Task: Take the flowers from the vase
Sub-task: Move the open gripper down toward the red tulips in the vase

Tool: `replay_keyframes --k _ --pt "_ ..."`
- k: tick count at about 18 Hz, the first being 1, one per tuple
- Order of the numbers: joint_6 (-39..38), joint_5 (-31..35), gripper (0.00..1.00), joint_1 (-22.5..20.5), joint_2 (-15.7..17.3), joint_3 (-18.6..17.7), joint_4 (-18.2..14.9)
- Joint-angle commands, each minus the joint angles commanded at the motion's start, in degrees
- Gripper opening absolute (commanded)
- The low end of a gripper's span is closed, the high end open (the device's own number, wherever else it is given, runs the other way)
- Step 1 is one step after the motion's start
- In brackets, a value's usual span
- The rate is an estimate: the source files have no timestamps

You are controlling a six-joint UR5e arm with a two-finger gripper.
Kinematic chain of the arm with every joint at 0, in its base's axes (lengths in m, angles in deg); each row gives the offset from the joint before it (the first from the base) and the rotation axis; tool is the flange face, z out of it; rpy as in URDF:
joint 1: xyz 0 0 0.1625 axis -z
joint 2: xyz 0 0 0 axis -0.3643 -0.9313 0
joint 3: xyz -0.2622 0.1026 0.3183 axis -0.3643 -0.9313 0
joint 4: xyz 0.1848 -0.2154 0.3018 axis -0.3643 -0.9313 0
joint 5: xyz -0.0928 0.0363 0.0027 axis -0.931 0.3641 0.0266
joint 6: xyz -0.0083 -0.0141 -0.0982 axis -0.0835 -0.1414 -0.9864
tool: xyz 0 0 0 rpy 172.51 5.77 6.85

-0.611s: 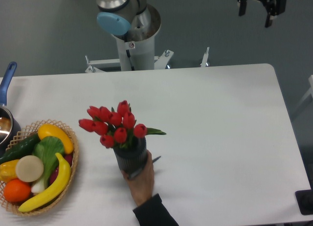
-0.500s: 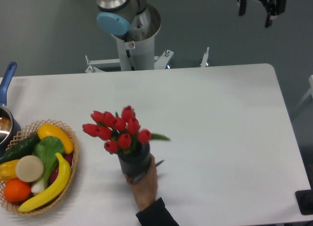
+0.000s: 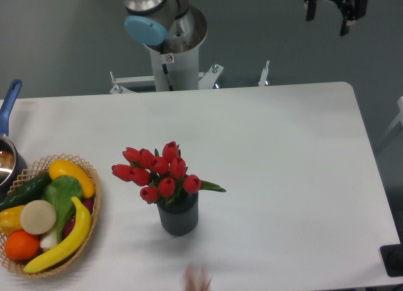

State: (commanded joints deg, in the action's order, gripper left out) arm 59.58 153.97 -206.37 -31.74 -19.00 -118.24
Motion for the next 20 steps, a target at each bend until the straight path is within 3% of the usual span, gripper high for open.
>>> replay_keyframes --k 4,8,13,16,17,20 --pt "-2.80 -0.96 1.00 0.53 0.09 -0.52 0.09" --pt "-11.23 -5.53 1.00 0.97 1.93 -3.25 0.61" --pt "-20.64 -12.99 1.00 1.58 1.85 -5.09 0.53" --pt "-26.52 -17.13 1.00 4.03 1.85 -6.85 1.05" --pt "-28.02 -17.49 1.00 5.26 1.76 -7.12 2.19" --pt "-37.50 -17.84 1.00 9.48 0.71 -9.66 11.65"
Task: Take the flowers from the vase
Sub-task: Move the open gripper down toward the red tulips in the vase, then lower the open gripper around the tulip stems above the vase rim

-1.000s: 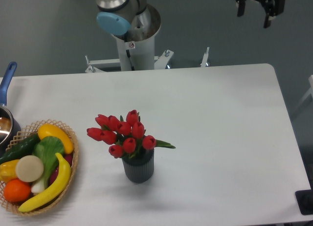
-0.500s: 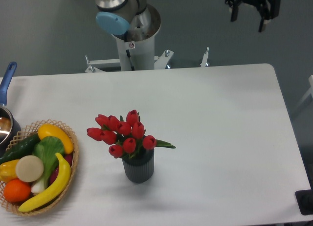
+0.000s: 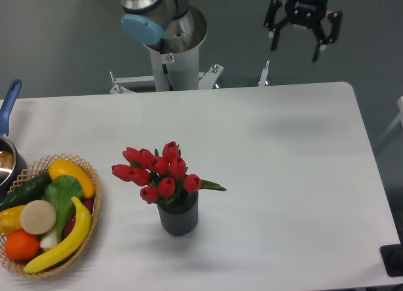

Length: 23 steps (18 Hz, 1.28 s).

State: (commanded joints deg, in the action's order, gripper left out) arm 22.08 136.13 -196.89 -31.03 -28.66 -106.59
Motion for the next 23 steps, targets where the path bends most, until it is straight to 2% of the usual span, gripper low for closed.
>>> replay_keyframes --k 2,4,7,10,13,14,17,23 --pt "-3.88 -0.79 1.00 3.16 -1.14 -2.11 6.87" --pt "-4.25 -1.06 1.00 6.24 -2.37 -3.52 9.61" --pt "-4.25 -3.68 1.00 9.76 -4.57 -3.52 10.06" --pt "-3.90 -7.29 1.00 10.99 -6.15 -3.87 10.32" --pt "-3.72 -7.91 1.00 12.66 -7.21 -4.05 10.50" --pt "-3.63 -7.91 1.00 13.54 -8.17 -4.05 11.37" --pt "-0.14 -8.00 1.00 16.95 -12.20 -4.05 16.64" --pt "1.46 -16.16 1.00 20.92 -18.10 -2.91 18.31"
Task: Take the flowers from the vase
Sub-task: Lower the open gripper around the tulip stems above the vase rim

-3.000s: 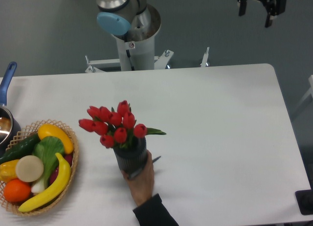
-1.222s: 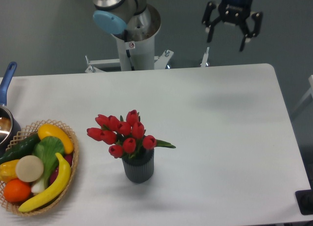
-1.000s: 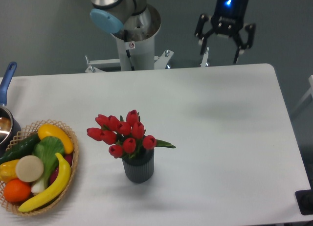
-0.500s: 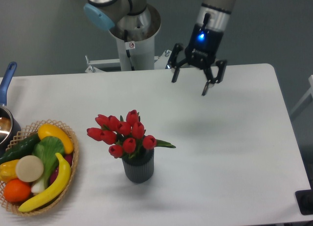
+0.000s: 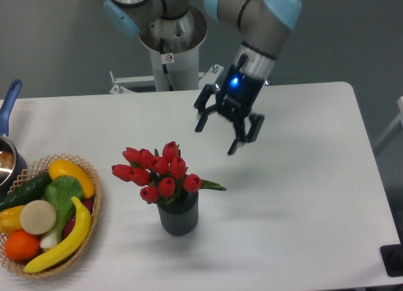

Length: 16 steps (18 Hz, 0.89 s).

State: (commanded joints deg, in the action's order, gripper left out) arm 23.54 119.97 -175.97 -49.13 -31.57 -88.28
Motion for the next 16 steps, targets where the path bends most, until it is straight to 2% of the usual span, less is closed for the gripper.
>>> replay_keyframes --k 4,16 --pt "0.00 -3.16 1.00 0.36 -0.71 0.00 0.44" --pt "-0.79 -8.71 1.00 2.38 -5.89 1.84 0.45"
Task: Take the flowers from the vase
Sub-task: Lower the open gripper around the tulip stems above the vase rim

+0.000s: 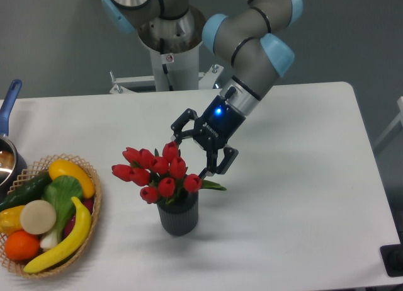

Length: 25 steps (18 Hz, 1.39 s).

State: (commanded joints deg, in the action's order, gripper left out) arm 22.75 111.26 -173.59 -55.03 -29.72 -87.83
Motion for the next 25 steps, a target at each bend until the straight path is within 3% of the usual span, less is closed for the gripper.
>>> replay_keyframes --k 9,22,24,25 --pt "-0.09 -0.09 1.00 1.85 -3.17 2.72 -0.09" --pt "-0.18 -2.20 1.00 3.43 -4.75 4.84 0.00" --pt "-0.26 -2.29 0.83 3.43 -4.66 4.75 0.00" --pt "-0.26 -2.29 0.80 3.34 -4.66 4.75 0.00"
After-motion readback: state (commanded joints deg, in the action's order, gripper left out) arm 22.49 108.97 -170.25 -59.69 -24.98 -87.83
